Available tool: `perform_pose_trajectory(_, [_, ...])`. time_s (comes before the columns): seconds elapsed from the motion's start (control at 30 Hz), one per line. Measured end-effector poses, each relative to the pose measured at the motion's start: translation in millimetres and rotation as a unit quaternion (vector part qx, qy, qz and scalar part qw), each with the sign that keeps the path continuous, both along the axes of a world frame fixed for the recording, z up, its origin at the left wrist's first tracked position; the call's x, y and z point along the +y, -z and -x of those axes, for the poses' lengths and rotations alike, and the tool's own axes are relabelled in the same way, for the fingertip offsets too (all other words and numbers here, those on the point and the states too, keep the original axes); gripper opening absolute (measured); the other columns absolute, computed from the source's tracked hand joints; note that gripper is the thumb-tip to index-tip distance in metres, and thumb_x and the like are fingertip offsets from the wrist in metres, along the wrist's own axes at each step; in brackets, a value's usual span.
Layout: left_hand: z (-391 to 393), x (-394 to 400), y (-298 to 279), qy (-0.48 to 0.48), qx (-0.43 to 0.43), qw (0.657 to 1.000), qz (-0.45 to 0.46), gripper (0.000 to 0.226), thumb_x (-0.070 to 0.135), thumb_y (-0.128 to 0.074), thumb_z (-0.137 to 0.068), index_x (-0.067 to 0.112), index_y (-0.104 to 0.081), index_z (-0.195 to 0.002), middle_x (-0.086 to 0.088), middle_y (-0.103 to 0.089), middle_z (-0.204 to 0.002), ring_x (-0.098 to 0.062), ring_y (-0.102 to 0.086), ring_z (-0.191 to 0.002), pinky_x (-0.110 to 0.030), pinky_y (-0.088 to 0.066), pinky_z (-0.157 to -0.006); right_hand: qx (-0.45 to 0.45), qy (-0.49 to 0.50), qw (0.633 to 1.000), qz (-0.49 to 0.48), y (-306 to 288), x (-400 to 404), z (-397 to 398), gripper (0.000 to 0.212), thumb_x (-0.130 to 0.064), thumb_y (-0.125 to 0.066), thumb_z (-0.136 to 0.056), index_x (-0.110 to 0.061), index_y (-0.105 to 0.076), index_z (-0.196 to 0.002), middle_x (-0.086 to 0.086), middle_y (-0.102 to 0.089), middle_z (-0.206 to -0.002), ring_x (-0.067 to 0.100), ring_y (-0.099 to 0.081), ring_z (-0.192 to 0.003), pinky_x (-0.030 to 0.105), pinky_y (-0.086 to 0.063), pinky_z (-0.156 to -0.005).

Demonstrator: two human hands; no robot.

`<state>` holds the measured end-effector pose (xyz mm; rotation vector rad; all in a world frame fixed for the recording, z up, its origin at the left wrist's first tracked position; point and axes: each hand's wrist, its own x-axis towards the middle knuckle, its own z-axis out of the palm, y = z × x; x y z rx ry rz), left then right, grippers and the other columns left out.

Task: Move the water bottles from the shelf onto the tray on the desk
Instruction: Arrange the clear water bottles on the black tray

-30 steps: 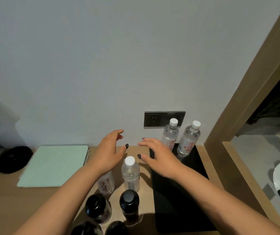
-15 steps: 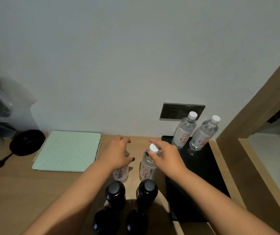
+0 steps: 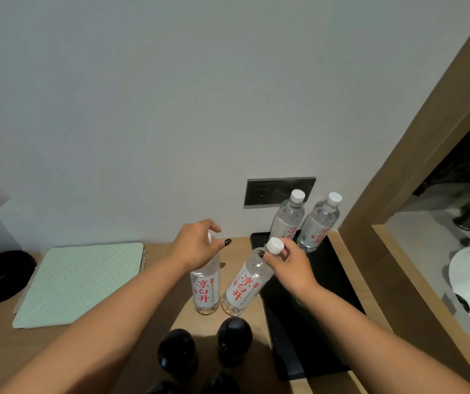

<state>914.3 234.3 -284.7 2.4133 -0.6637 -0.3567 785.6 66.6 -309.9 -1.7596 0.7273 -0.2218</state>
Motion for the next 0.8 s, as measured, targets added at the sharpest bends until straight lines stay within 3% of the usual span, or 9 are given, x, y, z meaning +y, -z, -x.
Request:
perform_pose_trajectory(0.1, [3.7,-22.3,7.9,0.032,-0.013,0.999,0.005,0.030,0.030,-0.061,-0.088,0.022,-0.059,-0.116,-0.001,-0.069,-0.107,-0.021,-0.063,-0.101,-0.035,-0.052,-0.085,-0.008,0.007,1.000,-0.015,0.3,-7.1,4.1,0.025,-0.008,-0.065,-0.082,-0.025,-0.060,-0.100,0.002,-0.066,-0.105,0.013,-0.061,-0.099,0.039,-0.053,-0.091])
perform_pose_trajectory(0.2, [5.6,-32.1,12.7,0.016,-0.029,0.999,0.032,0.027,0.028,-0.060,-0.089,0.020,-0.061,-0.115,0.002,-0.069,-0.103,-0.019,-0.063,-0.097,-0.032,-0.051,-0.082,-0.034,-0.027,0.999,0.012,-3.4,-11.9,9.7,0.029,-0.003,-0.066,-0.081,-0.020,-0.062,-0.104,-0.001,-0.067,-0.105,0.011,-0.061,-0.104,0.031,-0.050,-0.093])
perform_pose_trajectory(0.3, [7.7,-30.8,19.4,-0.021,-0.054,0.995,0.077,0.016,0.026,-0.061,-0.088,0.021,-0.064,-0.103,0.005,-0.068,-0.095,-0.015,-0.062,-0.087,-0.023,-0.047,-0.072,-0.066,-0.053,0.995,0.054,-17.7,-26.1,12.0,0.032,0.002,-0.066,-0.079,-0.023,-0.061,-0.099,-0.002,-0.068,-0.104,0.008,-0.061,-0.103,0.024,-0.047,-0.091])
perform_pose_trajectory(0.4, [16.8,-29.9,29.1,-0.097,-0.015,0.985,0.144,0.010,0.028,-0.067,-0.084,0.022,-0.060,-0.087,0.010,-0.064,-0.083,-0.008,-0.059,-0.075,-0.016,-0.043,-0.059,-0.102,-0.058,0.991,0.060,-40.3,-52.9,11.8,0.032,0.007,-0.064,-0.079,-0.015,-0.061,-0.103,0.003,-0.068,-0.107,0.009,-0.061,-0.103,0.023,-0.048,-0.092])
perform_pose_trajectory(0.57, [19.0,-37.1,43.4,-0.172,0.047,0.966,0.189,0.021,0.033,-0.071,-0.079,0.021,-0.055,-0.083,0.001,-0.068,-0.084,-0.015,-0.063,-0.076,-0.021,-0.047,-0.058,-0.074,-0.114,0.983,0.127,-56.4,-86.9,1.7,0.037,0.006,-0.062,-0.081,-0.012,-0.058,-0.113,-0.003,-0.062,-0.113,0.004,-0.056,-0.108,0.015,-0.041,-0.091])
perform_pose_trajectory(0.7, [19.2,-38.6,46.0,-0.184,0.046,0.965,0.183,0.023,0.034,-0.071,-0.079,0.020,-0.055,-0.088,0.001,-0.067,-0.087,-0.016,-0.062,-0.076,-0.022,-0.049,-0.060,-0.048,-0.166,0.975,0.142,-43.4,-95.6,-2.1,0.038,0.008,-0.062,-0.080,-0.014,-0.058,-0.111,-0.001,-0.062,-0.114,0.004,-0.054,-0.113,0.018,-0.040,-0.096])
perform_pose_trajectory(0.8, [19.1,-38.4,47.7,-0.190,0.051,0.963,0.183,0.022,0.034,-0.072,-0.078,0.022,-0.054,-0.086,0.002,-0.068,-0.086,-0.016,-0.063,-0.077,-0.023,-0.049,-0.061,-0.054,-0.179,0.973,0.138,-34.1,-98.2,0.6,0.038,0.013,-0.061,-0.078,-0.012,-0.059,-0.107,-0.001,-0.066,-0.107,0.000,-0.058,-0.107,0.011,-0.042,-0.091])
